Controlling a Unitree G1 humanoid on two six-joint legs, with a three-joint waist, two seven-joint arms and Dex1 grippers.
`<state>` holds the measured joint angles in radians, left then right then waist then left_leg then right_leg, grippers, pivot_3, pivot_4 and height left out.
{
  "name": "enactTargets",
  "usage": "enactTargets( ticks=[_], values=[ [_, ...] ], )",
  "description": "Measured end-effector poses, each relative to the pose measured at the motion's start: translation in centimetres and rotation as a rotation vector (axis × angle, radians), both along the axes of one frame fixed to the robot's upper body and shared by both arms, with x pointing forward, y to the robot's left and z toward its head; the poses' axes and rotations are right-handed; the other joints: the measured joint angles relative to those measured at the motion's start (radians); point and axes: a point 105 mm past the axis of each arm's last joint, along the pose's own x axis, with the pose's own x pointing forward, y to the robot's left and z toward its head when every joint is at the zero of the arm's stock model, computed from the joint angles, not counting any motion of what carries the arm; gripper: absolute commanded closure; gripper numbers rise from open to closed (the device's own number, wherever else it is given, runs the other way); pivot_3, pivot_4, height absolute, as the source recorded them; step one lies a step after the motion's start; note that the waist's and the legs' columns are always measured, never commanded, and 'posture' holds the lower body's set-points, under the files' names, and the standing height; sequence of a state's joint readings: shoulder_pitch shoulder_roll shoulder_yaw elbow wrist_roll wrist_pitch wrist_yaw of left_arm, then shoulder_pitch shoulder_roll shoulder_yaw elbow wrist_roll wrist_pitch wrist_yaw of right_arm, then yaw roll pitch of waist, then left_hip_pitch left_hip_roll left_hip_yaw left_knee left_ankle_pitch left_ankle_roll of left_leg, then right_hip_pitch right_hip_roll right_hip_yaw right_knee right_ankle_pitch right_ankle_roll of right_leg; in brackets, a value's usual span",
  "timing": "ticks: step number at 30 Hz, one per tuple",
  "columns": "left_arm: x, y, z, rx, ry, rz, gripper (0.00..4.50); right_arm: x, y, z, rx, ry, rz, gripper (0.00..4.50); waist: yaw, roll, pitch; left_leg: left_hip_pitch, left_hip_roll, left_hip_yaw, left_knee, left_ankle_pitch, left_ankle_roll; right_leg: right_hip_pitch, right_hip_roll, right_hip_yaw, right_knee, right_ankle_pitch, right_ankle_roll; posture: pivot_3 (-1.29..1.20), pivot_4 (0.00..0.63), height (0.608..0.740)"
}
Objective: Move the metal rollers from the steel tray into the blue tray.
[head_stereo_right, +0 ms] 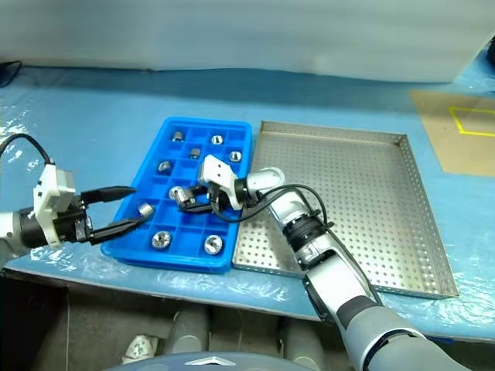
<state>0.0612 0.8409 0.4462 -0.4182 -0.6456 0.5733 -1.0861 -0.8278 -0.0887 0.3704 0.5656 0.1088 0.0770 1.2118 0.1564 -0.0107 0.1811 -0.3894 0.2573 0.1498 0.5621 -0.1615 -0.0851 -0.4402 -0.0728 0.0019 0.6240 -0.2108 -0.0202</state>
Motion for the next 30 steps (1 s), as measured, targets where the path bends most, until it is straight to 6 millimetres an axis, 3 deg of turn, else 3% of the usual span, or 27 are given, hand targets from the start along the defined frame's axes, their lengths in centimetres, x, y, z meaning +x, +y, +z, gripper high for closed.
enactTargets(
  ticks=[4, 11, 19, 27, 30],
  values=[
    [0.0, 0.1, 0.6, -0.016, -0.019, 0.018, 0.48, -1.0, -0.4, -0.8, -0.022, 0.041, 0.045, 3.05, 0.007, 0.000, 0.000, 0.001, 0.000, 0.000, 0.000, 0.000, 0.000, 0.001, 0.000, 0.000, 0.000, 0.000, 0.000, 0.34, 0.150, 0.740],
    [0.5, -0.3, 1.2, -0.027, -0.038, 0.010, 0.48, -1.5, 1.6, -1.0, 0.005, 0.042, 0.056, 3.05, -0.001, 0.000, -0.001, 0.003, 0.000, 0.000, 0.000, 0.000, -0.001, 0.002, 0.001, 0.000, 0.000, 0.000, 0.000, 0.33, 0.150, 0.740],
    [0.8, -0.4, 1.2, -0.019, -0.030, -0.002, 0.48, -0.2, 1.1, -1.2, 0.004, -0.009, 0.008, 0.47, 0.003, 0.000, -0.001, 0.005, -0.001, 0.000, 0.000, 0.000, -0.001, 0.005, -0.001, 0.000, 0.000, 0.000, 0.000, 0.31, 0.150, 0.740],
    [1.8, -0.8, 1.8, -0.036, -0.045, -0.031, 0.48, 0.9, -0.4, -1.0, -0.010, -0.018, -0.053, 0.47, 0.023, 0.000, -0.001, 0.005, 0.000, 0.000, 0.001, 0.001, -0.001, 0.007, -0.001, 0.000, 0.001, 0.000, 0.000, 0.24, 0.150, 0.740],
    [2.7, -1.2, 2.1, -0.044, -0.058, -0.057, 0.48, 1.9, -1.8, -0.5, -0.009, -0.035, -0.104, 0.47, 0.021, 0.000, -0.001, 0.005, 0.000, 0.000, 0.002, 0.003, -0.004, 0.007, -0.001, 0.000, 0.002, 0.000, 0.000, 0.19, 0.150, 0.740]
  ],
)
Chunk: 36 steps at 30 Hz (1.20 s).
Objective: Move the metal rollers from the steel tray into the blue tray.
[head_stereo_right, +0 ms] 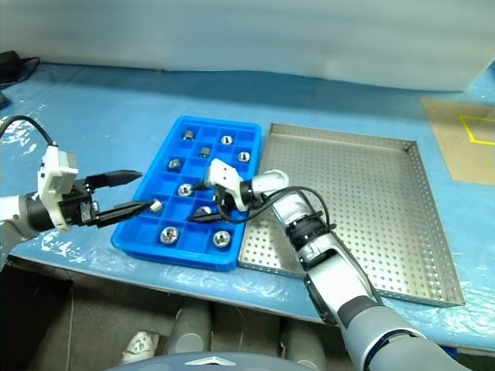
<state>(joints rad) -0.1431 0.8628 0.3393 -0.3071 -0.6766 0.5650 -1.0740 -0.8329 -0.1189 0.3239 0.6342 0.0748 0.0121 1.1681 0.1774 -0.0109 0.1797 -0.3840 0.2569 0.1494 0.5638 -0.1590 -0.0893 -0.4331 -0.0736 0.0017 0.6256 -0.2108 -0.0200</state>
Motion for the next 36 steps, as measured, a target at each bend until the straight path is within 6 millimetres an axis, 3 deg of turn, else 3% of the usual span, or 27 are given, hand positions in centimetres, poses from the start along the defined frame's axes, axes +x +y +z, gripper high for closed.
enactTargets(
  ticks=[4, 9, 13, 16, 20, 24, 29, 36],
  values=[
    [1.2, -0.8, 0.5, -0.004, -0.022, -0.047, 0.48, 1.3, -2.2, 1.2, 0.011, -0.016, -0.085, 0.47, -0.007, 0.000, 0.000, -0.002, 0.000, 0.000, 0.000, 0.004, -0.006, -0.003, 0.001, 0.000, 0.000, 0.000, 0.000, 0.14, 0.150, 0.740],
    [3.5, -2.4, 1.5, -0.054, -0.061, -0.116, 0.48, 2.9, -6.3, 4.3, 0.073, -0.044, -0.231, 0.47, -0.028, 0.000, 0.000, -0.003, 0.000, 0.000, 0.000, 0.004, -0.006, -0.003, 0.001, 0.000, -0.001, 0.000, 0.000, 0.05, 0.150, 0.740],
    [5.5, -3.9, 1.7, -0.059, -0.084, -0.164, 0.48, 3.8, -10.9, 3.8, 0.035, -0.060, -0.381, 0.47, -0.040, 0.000, 0.000, -0.002, 0.000, 0.000, 0.000, 0.004, -0.006, -0.002, 0.001, 0.001, -0.001, 0.000, 0.001, -0.04, 0.150, 0.740],
    [7.2, -5.3, 0.8, -0.053, -0.078, -0.203, 0.48, 3.8, -15.3, 2.9, 0.002, -0.065, -0.526, 0.47, -0.053, 0.000, 0.000, -0.003, -0.001, 0.000, 0.000, 0.004, -0.006, -0.002, 0.001, 0.001, -0.001, 0.001, 0.001, -0.08, 0.150, 0.740],
    [9.2, -6.3, -1.0, -0.064, -0.056, -0.182, 0.48, 3.1, -18.8, 3.3, 0.013, -0.076, -0.658, 0.47, -0.080, 0.000, 0.000, -0.002, -0.001, 0.000, 0.000, 0.004, -0.006, -0.002, 0.002, 0.002, -0.001, 0.002, 0.004, -0.11, 0.150, 0.740],
    [10.1, -7.3, -2.4, -0.096, -0.035, -0.157, 0.48, 2.5, -20.0, 4.1, 0.052, -0.087, -0.736, 0.47, -0.109, 0.000, 0.000, 0.000, -0.001, 0.001, 0.000, 0.004, -0.006, -0.002, 0.004, 0.002, -0.001, 0.002, 0.002, -0.14, 0.150, 0.740],
    [10.4, -9.0, -4.2, -0.152, 0.004, -0.156, 0.48, 1.8, -18.8, 4.4, 0.092, -0.094, -0.742, 0.47, -0.112, 0.000, 0.000, 0.000, 0.000, 0.001, 0.001, 0.004, -0.005, -0.001, 0.004, 0.003, -0.001, 0.001, 0.001, -0.13, 0.150, 0.740],
    [10.7, -7.6, -3.5, -0.151, -0.021, -0.116, 0.48, 2.0, -18.2, 5.2, 0.107, -0.103, -0.733, 0.47, -0.109, 0.000, 0.000, 0.000, -0.001, 0.001, 0.001, 0.004, -0.005, 0.000, 0.001, 0.003, -0.001, 0.001, 0.001, -0.09, 0.150, 0.740]
  ],
)
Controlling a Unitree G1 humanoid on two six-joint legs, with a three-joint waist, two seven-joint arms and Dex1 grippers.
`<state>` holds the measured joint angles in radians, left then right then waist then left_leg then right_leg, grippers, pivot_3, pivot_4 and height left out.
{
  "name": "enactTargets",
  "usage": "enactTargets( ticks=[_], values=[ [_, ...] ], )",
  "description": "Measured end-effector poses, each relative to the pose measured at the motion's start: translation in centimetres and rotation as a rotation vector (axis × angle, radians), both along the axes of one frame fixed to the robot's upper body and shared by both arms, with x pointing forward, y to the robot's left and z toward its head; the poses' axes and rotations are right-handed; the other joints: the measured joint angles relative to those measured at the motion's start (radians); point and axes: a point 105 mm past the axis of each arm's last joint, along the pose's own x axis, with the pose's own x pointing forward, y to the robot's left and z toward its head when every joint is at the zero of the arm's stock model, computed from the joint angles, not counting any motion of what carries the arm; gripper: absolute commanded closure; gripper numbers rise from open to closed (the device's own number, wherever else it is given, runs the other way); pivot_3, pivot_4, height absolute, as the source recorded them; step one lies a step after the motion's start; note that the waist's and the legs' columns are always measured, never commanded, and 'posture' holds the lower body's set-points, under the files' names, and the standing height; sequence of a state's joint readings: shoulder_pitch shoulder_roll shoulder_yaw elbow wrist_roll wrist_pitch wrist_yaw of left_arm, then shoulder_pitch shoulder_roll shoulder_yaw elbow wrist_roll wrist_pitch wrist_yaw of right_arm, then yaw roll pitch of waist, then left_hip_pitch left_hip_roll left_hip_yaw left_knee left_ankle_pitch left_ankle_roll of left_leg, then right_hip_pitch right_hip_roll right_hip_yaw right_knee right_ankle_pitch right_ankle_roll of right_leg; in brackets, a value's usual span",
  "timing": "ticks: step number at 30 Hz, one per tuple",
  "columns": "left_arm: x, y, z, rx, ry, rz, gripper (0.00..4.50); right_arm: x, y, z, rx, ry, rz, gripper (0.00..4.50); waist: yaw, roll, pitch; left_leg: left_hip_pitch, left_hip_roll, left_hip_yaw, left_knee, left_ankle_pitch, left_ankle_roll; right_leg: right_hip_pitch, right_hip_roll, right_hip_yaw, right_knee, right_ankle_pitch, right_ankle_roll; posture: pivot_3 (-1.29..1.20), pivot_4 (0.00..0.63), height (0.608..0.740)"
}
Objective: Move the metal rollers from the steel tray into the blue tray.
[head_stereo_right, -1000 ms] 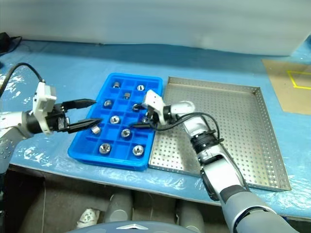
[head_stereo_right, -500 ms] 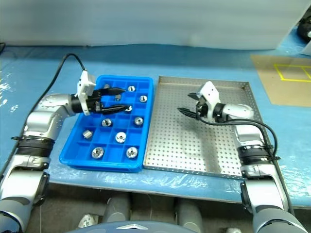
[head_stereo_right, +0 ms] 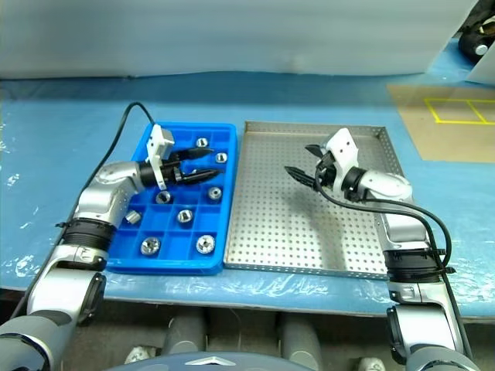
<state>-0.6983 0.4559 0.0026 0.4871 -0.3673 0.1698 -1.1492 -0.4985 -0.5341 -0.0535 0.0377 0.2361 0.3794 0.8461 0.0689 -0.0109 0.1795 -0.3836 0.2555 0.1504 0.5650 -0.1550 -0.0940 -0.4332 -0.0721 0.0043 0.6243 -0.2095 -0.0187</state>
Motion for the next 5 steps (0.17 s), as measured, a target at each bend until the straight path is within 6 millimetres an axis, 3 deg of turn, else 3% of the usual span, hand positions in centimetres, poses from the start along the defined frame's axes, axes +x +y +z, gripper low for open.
enactTargets(
  ticks=[5],
  values=[
    [0.24, 0.23, 0.20, -0.011, -0.007, 0.026, 0.48, 0.69, 0.39, 0.96, 0.012, -0.025, 0.003, 0.47, 0.001, 0.000, 0.000, 0.000, 0.000, 0.000, 0.000, 0.000, 0.000, 0.000, 0.000, 0.000, 0.000, 0.000, 0.000, -0.08, 0.150, 0.740]
  ],
)
